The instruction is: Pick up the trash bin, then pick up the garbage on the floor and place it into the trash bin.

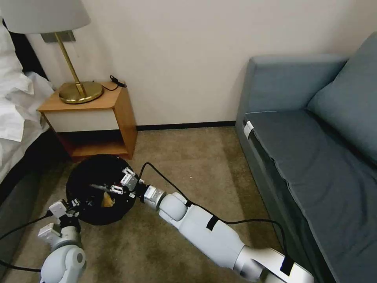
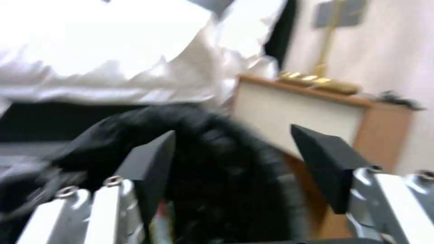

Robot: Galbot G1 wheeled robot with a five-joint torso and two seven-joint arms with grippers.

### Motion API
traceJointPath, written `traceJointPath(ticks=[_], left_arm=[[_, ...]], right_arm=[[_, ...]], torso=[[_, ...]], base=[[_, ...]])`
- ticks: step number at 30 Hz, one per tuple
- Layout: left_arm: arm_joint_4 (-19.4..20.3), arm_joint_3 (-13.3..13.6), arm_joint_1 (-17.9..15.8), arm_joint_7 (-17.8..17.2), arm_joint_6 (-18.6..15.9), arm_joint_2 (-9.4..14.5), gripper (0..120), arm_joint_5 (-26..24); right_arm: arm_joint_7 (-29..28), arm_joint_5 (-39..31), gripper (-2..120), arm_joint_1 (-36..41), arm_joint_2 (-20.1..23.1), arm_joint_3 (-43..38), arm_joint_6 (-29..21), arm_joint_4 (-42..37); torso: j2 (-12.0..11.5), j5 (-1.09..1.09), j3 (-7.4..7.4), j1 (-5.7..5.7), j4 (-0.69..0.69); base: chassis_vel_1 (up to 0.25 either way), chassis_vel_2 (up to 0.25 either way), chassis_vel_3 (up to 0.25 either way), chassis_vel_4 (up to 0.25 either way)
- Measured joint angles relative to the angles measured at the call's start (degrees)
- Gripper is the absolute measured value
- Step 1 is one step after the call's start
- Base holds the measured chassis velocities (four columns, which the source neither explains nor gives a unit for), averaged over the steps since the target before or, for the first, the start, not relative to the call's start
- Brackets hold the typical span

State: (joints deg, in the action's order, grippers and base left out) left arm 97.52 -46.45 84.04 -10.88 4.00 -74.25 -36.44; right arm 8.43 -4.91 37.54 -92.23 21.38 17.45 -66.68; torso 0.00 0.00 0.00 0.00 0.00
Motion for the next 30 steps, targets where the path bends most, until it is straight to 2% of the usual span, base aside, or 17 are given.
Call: traceJointPath(ticks=[2, 5, 9, 18, 19, 20, 22, 24, 26, 28, 30], left_arm=[[0.00, -0.07, 0.04, 0.09, 0.00, 0.03, 3, -0.06], [0.24, -0.23, 0.35, 0.31, 0.08, 0.19, 3, -0.50], [0.90, -0.22, 0.57, 0.33, 0.13, 0.34, 3, -0.85], [4.61, -0.14, 1.71, -0.80, 0.07, 0.26, 3, -2.16], [5.74, -0.17, 2.08, -1.66, -0.43, 0.20, 3, -3.18], [8.13, -0.18, 2.81, -4.46, -2.36, 0.14, 3, -6.00], [8.85, -0.19, 3.04, -5.39, -3.00, 0.12, 3, -7.04], [12.49, -0.27, 4.41, -10.33, -6.44, -0.02, 3, -12.28], [12.67, -0.30, 4.50, -10.62, -6.64, -0.04, 3, -12.51], [14.22, -0.86, 5.68, -14.47, -8.92, -0.08, 3, -14.75], [15.24, -1.72, 6.98, -19.85, -11.37, -0.20, 3, -19.46]], right_arm=[[-0.30, -0.21, 76, 0.73, 0.08, -1.39, -0.35, -0.83], [-2.87, -1.64, 90, 4.17, 2.40, -6.36, -2.82, -3.18], [-5.62, -2.53, 99, 7.11, 4.74, -10.55, -5.24, -4.41], [-6.64, -3.35, 100, 12.77, 8.41, -21.02, -6.58, -5.81], [-6.65, -3.38, 100, 13.23, 8.56, -21.91, -6.61, -5.81], [-6.65, -3.39, 100, 13.78, 8.82, -23.35, -6.61, -5.81], [-6.65, -3.39, 100, 13.88, 8.88, -23.60, -6.61, -5.81], [-6.63, -3.25, 100, 14.76, 9.29, -24.99, -6.57, -5.81], [-6.63, -3.22, 100, 14.85, 9.34, -25.08, -6.56, -5.81], [-6.57, -2.68, 100, 15.62, 9.63, -25.67, -6.44, -5.83], [-6.46, -2.08, 100, 16.49, 9.71, -26.30, -6.33, -6.44]], torso=[[0.00, 0.00, 0.00, 0.00, 0.01], [0.00, 0.01, 0.00, 0.00, 0.01], [0.00, 0.02, 0.00, 0.00, -0.03], [0.00, 0.01, 0.00, 0.00, -0.02], [0.00, 0.01, 0.00, 0.00, -0.01], [0.00, 0.01, 0.00, 0.00, -0.01], [0.00, 0.01, 0.00, 0.00, 0.00], [0.00, 0.02, 0.00, 0.00, -0.01], [0.00, 0.02, 0.00, 0.00, -0.01], [0.00, 0.02, 0.00, 0.00, -0.01], [0.00, 0.01, 0.00, 0.00, 0.01]], base=[[0.000, 0.000, 0.000, 0.000], [0.000, 0.000, 0.000, 0.000], [0.000, 0.000, 0.000, 0.000], [0.000, 0.000, 0.000, 0.000], [0.000, 0.000, 0.000, 0.000], [0.000, 0.000, 0.000, 0.000], [0.000, 0.000, 0.000, 0.000], [0.000, 0.000, 0.000, 0.000], [0.000, 0.000, 0.000, 0.000], [0.000, 0.000, 0.000, 0.000], [0.000, 0.000, 0.000, 0.000]])
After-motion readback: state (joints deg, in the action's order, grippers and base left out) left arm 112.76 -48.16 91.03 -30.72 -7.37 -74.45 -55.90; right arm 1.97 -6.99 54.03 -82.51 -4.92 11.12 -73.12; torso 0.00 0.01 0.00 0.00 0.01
